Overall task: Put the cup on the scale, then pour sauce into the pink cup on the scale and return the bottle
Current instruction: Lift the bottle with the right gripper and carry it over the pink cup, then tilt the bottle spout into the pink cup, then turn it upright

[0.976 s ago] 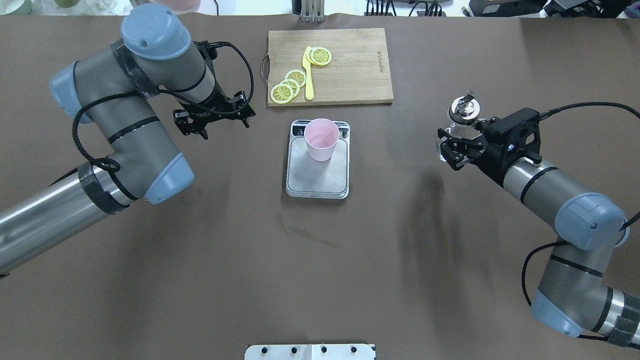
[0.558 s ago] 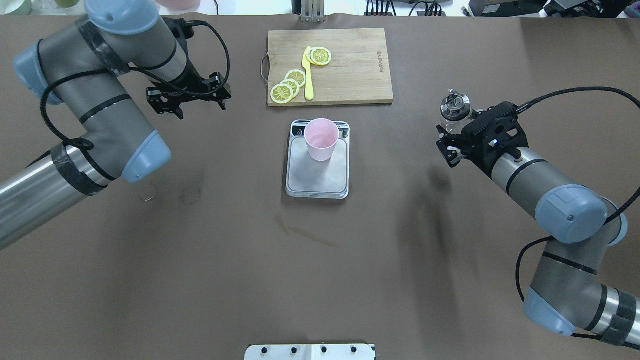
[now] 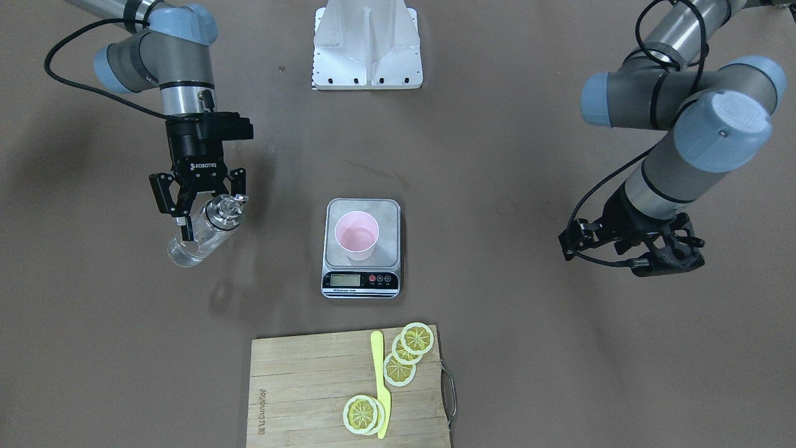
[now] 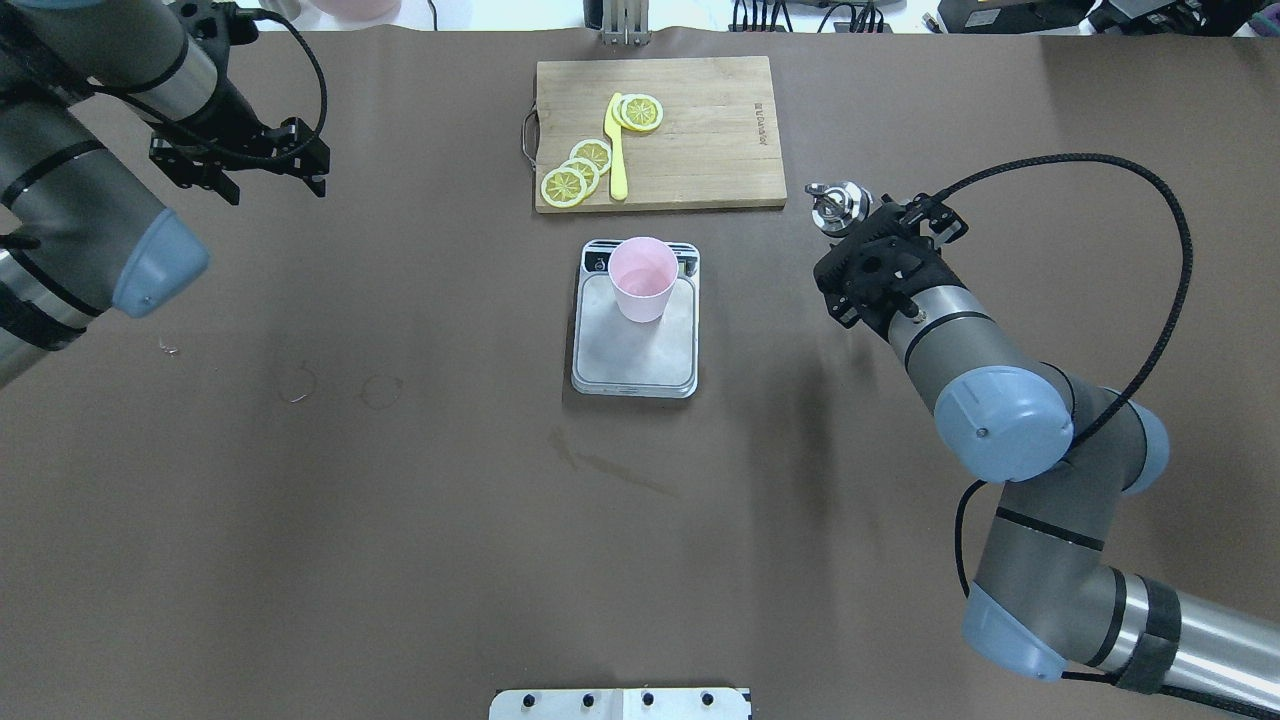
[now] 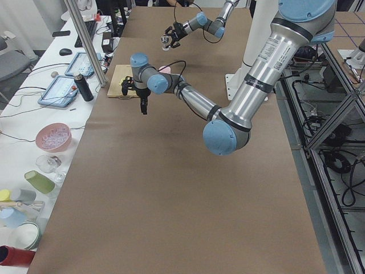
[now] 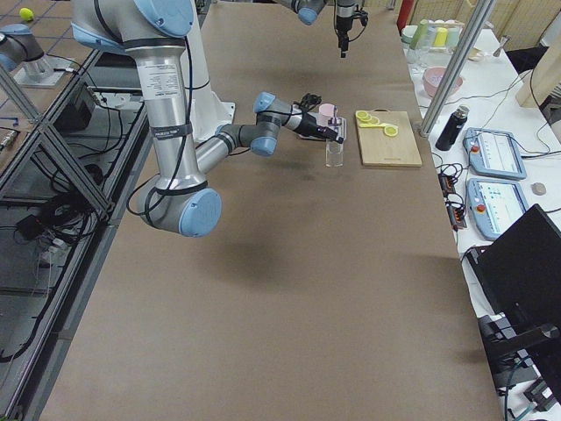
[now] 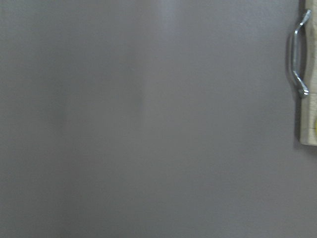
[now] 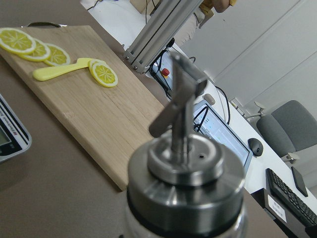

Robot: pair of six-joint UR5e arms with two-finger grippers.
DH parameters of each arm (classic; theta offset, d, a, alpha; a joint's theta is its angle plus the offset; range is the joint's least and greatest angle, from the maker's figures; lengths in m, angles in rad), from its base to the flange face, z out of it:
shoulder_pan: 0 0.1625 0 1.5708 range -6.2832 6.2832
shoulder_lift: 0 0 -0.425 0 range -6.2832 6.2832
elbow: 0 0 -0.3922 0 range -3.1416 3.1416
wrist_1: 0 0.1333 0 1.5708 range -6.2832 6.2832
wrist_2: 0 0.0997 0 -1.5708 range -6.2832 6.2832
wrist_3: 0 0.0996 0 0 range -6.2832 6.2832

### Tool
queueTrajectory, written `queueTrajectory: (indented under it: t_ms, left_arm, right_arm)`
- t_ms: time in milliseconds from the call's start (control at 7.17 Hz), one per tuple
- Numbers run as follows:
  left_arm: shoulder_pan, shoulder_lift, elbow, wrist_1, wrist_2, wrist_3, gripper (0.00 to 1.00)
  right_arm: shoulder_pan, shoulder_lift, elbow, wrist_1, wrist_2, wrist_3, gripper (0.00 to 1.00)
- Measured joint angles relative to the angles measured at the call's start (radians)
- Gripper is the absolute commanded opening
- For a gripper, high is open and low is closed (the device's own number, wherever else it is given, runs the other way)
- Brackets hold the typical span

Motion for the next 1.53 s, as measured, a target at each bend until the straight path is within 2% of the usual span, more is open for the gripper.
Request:
queueTrajectory:
  t_ms: [418,558,1115,1534]
  left_arm:
    - [-0.047,0.052,0.002,0.002,-0.010,0.108,0.98]
    - [-0.049,0.058,0.003,0.001,-0.010,0.115,0.98]
    - [-0.050,0.064,0.012,0.000,-0.005,0.119,0.98]
    - [-0.050,0.067,0.024,-0.004,-0.002,0.131,0.98]
  right_arm:
    - [-0.077,0.128,-0.003,-0.271,-0.135,-0.042,0.00]
    - [-0.093,0.149,-0.009,-0.328,-0.169,-0.054,0.00]
    - [-0.107,0.200,-0.065,-0.470,-0.283,-0.106,0.00]
    - [-0.109,0.263,-0.124,-0.544,-0.331,-0.213,0.00]
